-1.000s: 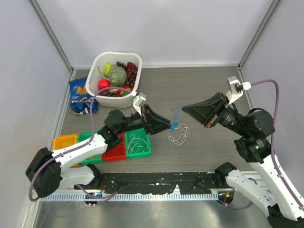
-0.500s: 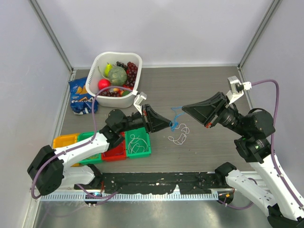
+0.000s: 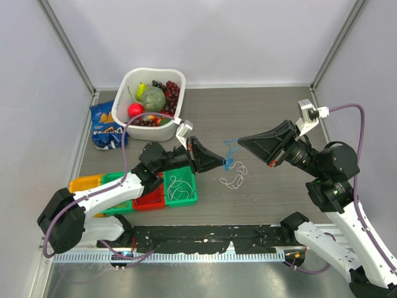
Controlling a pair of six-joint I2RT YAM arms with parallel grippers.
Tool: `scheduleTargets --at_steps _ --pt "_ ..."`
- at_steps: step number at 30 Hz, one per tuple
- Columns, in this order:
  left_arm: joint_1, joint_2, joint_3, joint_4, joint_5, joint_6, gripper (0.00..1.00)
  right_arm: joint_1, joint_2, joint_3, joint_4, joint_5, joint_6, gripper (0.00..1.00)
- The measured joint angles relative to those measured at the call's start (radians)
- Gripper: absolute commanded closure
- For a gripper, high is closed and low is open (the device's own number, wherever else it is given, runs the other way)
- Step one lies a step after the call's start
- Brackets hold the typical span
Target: Untangle the cables
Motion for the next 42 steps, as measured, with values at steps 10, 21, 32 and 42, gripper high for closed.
scheduleTargets --at_steps 10,21,32,42 --pt "0.000 -0.001 0.013 -0.015 -0.029 0.000 1.00 0.000 -0.002 0.000 -0.006 0.013 -0.007 0.99" --pt "0.000 -0.349 -0.192 -0.298 -0.389 0.116 1.00 0.001 -0.118 0.097 -0.470 0.697 -0.226 0.99" --pt "0.000 -0.723 -0.248 -0.603 -0.614 0.199 1.00 0.000 -0.207 0.054 -0.607 1.085 -0.336 0.99" --pt "0.000 -0.938 -0.119 -0.941 -0.912 0.312 1.00 0.000 -0.214 0.014 -0.666 1.313 -0.359 0.99"
